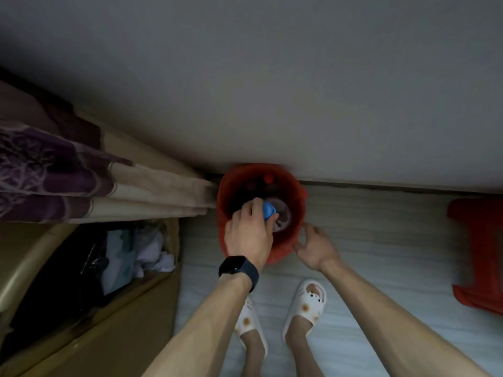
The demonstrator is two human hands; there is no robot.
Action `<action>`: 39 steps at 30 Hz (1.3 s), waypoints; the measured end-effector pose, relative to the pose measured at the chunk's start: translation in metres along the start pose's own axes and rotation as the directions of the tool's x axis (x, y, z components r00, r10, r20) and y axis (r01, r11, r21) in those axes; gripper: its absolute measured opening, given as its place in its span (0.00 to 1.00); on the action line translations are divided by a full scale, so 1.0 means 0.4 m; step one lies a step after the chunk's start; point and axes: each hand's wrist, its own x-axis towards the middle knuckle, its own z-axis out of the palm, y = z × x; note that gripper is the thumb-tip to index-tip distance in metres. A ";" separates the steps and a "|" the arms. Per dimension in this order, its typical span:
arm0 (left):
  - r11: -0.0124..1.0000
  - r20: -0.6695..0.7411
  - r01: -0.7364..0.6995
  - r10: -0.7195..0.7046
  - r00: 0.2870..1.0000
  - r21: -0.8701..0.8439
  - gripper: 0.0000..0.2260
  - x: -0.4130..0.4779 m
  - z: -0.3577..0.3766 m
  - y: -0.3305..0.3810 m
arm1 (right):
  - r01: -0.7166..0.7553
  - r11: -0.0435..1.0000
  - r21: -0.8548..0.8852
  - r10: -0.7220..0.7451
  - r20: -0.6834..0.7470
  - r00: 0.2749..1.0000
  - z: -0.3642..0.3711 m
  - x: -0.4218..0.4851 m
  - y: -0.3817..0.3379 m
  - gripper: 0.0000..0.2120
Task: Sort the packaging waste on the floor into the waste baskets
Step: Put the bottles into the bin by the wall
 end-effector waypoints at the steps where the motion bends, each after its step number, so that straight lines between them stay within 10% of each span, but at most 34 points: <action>1: 0.999 0.030 0.047 -0.046 0.999 -0.025 0.20 0.023 0.005 0.000 | 0.018 1.000 -0.005 -0.018 0.000 1.000 0.003 0.017 0.000 0.31; 13: 0.882 0.207 0.162 -0.075 0.975 -0.442 0.21 0.229 0.140 -0.045 | 0.067 0.965 -0.255 -0.058 0.043 0.997 0.053 0.162 0.023 0.38; 18: 0.937 0.313 0.016 0.101 0.944 -0.350 0.21 0.210 0.180 0.013 | 0.081 0.939 -0.334 -0.083 0.009 0.997 0.073 0.150 0.033 0.40; 39: 0.994 0.363 -0.039 0.072 0.929 -0.097 0.25 0.268 0.278 0.078 | 0.229 0.911 -0.343 -0.282 -0.111 0.953 0.105 0.175 0.111 0.38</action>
